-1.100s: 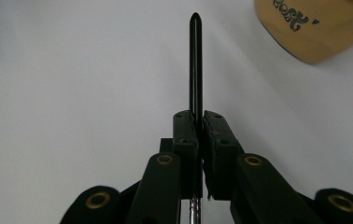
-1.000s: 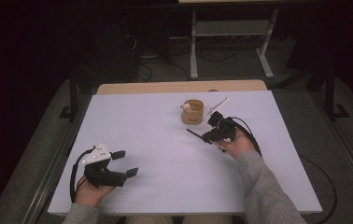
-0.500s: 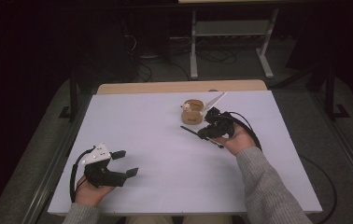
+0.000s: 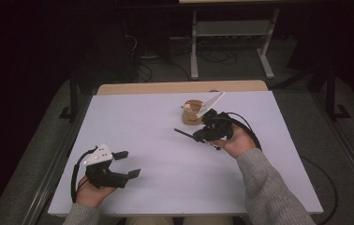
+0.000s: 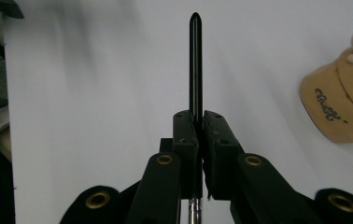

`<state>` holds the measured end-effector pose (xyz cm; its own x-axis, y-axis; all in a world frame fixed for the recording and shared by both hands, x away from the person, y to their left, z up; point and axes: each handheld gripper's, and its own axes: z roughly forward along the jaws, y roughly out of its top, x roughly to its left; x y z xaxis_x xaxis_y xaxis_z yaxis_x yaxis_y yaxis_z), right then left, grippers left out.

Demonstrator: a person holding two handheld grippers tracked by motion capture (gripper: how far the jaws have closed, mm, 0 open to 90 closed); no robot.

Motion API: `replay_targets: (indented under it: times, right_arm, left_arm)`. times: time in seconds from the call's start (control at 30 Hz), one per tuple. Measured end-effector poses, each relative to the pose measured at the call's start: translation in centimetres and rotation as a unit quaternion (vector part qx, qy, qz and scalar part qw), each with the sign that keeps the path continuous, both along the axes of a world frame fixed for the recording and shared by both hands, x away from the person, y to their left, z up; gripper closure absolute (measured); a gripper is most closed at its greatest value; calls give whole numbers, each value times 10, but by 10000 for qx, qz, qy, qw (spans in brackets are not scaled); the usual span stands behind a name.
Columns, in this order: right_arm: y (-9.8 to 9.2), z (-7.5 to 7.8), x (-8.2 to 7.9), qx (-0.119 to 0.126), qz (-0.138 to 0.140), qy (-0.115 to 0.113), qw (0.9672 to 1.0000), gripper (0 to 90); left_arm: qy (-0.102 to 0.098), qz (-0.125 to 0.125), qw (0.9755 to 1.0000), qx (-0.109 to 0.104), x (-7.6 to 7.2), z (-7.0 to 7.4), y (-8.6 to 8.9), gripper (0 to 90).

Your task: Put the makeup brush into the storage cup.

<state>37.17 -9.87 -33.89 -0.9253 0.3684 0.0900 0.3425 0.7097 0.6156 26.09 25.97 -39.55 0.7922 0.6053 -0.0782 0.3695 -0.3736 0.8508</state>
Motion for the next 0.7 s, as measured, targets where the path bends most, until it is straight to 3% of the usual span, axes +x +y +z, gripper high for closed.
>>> replay_targets:
  times: [0.37,0.7]
  right_arm:
    - [7,12,-14,-3,355,-114,9993,833]
    - [19,26,-28,52,763,-242,9968,832]
  left_arm:
    - [-29,-180,9998,-71,2,12,-7,203]
    - [-93,-468,9988,94,6,30,-19,221]
